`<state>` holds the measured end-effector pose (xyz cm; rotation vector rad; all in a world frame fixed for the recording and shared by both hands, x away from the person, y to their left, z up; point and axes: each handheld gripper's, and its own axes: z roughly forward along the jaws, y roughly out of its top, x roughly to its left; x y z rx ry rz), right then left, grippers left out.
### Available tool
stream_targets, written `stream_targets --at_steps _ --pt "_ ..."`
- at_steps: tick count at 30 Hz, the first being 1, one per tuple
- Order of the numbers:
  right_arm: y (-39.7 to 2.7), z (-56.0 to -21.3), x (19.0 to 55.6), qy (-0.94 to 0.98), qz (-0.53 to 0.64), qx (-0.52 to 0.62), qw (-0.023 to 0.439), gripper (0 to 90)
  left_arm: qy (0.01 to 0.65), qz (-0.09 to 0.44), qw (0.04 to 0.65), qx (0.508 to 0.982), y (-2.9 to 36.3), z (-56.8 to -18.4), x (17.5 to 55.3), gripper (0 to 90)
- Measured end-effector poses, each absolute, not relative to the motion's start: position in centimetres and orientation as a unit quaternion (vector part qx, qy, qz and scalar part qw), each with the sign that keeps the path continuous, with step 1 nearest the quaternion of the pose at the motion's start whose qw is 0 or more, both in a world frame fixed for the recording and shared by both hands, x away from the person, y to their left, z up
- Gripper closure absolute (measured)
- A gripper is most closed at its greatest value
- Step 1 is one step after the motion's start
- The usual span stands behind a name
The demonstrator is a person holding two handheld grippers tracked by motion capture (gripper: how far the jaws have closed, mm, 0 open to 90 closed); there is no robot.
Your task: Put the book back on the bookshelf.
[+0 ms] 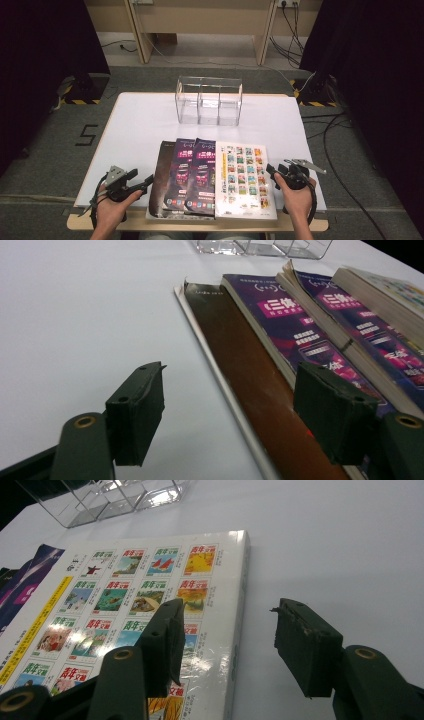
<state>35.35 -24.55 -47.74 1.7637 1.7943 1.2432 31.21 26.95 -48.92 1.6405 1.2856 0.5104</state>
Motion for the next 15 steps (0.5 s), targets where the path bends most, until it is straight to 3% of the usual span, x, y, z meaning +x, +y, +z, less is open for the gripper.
stream_targets --at_steps 15 --pt "-23.9 -46.7 36.1 0.675 0.384 0.624 0.093 48.1 0.507 0.15 0.487 0.695 23.8 -47.4 32.0 32.9"
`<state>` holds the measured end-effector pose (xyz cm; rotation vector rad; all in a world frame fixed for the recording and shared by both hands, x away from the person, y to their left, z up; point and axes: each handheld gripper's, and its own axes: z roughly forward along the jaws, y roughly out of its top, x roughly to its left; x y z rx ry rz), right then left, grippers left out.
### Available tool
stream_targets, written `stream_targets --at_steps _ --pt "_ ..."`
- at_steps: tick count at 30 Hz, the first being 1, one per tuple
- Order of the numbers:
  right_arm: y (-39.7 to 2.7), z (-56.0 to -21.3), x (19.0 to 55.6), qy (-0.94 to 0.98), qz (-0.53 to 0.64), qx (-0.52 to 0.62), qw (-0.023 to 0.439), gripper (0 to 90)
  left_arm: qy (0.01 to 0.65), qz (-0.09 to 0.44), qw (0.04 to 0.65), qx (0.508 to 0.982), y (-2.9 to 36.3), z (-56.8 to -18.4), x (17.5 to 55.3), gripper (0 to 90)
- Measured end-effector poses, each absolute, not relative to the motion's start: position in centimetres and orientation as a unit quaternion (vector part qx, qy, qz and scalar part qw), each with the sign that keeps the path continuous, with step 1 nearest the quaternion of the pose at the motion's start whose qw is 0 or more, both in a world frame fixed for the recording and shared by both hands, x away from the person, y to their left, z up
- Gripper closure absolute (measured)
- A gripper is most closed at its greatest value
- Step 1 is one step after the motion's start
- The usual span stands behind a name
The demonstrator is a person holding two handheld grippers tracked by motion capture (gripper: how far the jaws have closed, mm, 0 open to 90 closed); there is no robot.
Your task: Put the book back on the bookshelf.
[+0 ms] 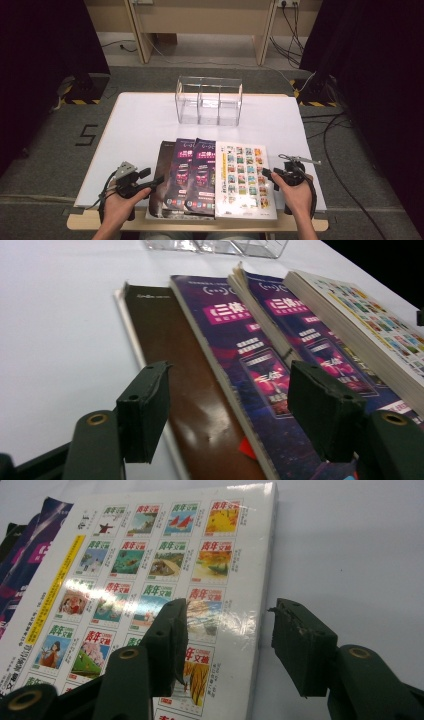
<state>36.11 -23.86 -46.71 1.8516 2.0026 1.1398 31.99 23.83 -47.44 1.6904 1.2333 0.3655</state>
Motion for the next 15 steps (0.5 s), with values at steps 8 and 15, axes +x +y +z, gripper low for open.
stream_targets --at_steps 8,15 --pt "-23.8 -46.9 36.1 0.682 0.37 0.624 0.092 47.5 0.493 0.142 0.481 0.711 22.2 -47.2 32.6 32.9" --pt "-23.8 -47.1 36.1 0.684 0.362 0.627 0.088 47.4 0.488 0.137 0.478 0.718 21.5 -47.1 33.0 33.2"
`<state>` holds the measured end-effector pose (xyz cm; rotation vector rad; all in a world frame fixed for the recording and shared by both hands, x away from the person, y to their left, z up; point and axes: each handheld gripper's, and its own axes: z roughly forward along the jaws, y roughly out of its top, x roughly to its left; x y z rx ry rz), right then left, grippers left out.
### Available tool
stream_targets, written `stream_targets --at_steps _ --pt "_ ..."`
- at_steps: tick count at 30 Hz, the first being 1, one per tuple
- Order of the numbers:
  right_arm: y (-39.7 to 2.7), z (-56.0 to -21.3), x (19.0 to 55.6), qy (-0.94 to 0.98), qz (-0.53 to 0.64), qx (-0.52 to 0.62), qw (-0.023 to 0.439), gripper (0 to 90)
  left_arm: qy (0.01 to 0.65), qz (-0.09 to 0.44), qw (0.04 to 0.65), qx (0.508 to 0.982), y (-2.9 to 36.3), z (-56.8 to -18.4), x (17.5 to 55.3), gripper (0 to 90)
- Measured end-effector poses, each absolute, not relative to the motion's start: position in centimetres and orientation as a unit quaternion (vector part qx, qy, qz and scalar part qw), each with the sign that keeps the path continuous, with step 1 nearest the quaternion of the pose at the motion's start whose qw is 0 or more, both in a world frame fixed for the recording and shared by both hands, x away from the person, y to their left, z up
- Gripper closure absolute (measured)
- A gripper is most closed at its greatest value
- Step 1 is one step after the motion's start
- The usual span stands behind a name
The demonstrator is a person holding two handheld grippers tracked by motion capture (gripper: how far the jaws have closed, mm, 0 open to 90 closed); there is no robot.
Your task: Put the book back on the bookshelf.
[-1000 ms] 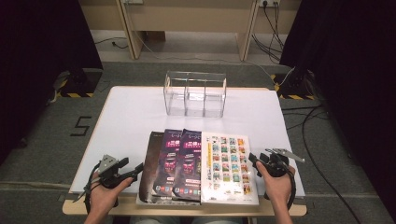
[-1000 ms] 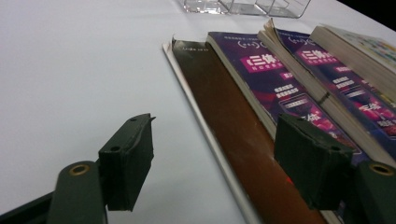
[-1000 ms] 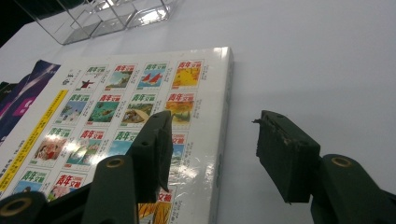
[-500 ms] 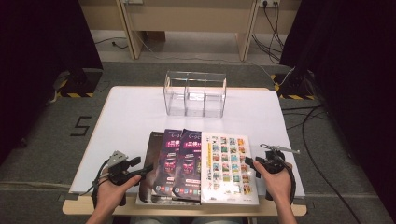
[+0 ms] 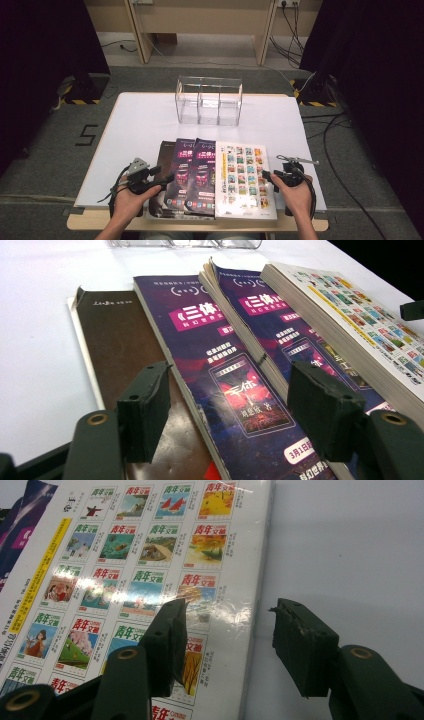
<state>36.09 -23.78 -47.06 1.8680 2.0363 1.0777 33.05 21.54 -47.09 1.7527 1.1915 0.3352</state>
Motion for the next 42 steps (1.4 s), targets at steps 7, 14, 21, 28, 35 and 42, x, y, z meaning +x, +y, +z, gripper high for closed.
stream_targets --at_steps 7,14,21,28,35,42 --pt "-23.4 -47.3 36.3 0.692 0.352 0.626 0.071 47.2 0.477 0.121 0.479 0.727 20.2 -46.8 33.4 34.7" --pt "-23.0 -47.5 36.4 0.693 0.35 0.628 0.058 45.9 0.46 0.107 0.479 0.74 18.7 -46.3 34.0 35.8" --pt "-23.0 -47.5 36.5 0.683 0.347 0.641 0.049 45.5 0.447 0.097 0.476 0.751 17.3 -45.8 34.6 37.5" --pt "-22.6 -47.5 36.2 0.668 0.345 0.658 0.043 45.8 0.439 0.053 0.47 0.764 14.8 -46.1 35.3 39.4" --pt "-21.4 -47.4 36.1 0.675 0.342 0.653 0.038 45.8 0.431 0.038 0.463 0.774 13.0 -46.4 35.9 43.5" --pt "-20.3 -47.2 35.9 0.682 0.34 0.646 0.034 45.8 0.44 0.032 0.463 0.769 12.5 -46.4 36.6 45.4"
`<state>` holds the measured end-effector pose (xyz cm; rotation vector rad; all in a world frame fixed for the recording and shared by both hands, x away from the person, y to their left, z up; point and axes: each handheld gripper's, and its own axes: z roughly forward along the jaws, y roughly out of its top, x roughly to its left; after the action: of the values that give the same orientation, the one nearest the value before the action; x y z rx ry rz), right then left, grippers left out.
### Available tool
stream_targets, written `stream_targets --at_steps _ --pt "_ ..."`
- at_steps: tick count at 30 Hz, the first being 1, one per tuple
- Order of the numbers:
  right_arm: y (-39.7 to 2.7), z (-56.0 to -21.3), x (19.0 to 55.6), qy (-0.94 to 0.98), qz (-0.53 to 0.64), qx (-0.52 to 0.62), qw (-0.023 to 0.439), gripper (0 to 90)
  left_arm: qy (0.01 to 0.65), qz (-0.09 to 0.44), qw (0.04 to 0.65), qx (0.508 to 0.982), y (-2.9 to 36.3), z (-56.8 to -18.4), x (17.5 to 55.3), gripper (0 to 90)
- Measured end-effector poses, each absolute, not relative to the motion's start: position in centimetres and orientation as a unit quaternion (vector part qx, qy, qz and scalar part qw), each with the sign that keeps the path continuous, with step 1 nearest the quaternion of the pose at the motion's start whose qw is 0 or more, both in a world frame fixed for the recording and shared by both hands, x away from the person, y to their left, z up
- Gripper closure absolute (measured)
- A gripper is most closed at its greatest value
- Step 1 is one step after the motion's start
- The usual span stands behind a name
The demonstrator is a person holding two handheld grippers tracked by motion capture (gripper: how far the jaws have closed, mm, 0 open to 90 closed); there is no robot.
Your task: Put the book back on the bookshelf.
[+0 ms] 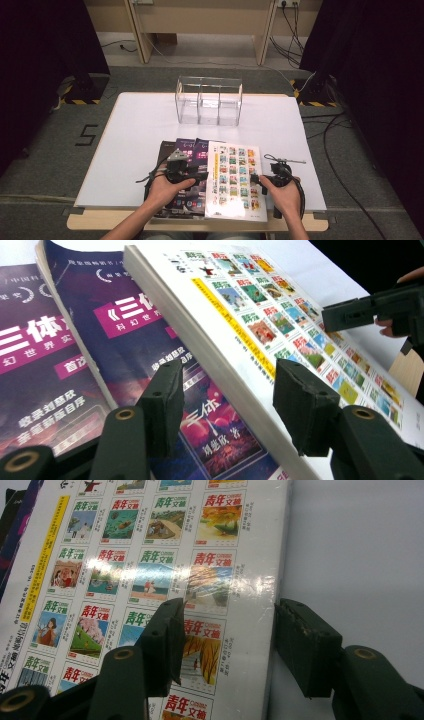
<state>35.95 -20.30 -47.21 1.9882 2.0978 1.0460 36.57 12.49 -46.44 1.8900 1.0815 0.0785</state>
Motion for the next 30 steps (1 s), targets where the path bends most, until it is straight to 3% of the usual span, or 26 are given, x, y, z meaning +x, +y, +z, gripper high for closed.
stream_targets --at_steps 20,25,30 --pt "-18.7 -46.8 35.4 0.708 0.339 0.619 0.026 46.2 0.482 -0.002 0.452 0.751 12.2 -47.6 37.7 46.4" --pt "-18.9 -47.0 35.5 0.707 0.345 0.617 0.019 45.5 0.49 0.001 0.455 0.744 12.2 -47.5 37.6 40.8" --pt "-18.8 -47.0 35.3 0.709 0.342 0.616 0.025 45.3 0.491 0.004 0.458 0.742 12.1 -47.7 37.6 45.9"
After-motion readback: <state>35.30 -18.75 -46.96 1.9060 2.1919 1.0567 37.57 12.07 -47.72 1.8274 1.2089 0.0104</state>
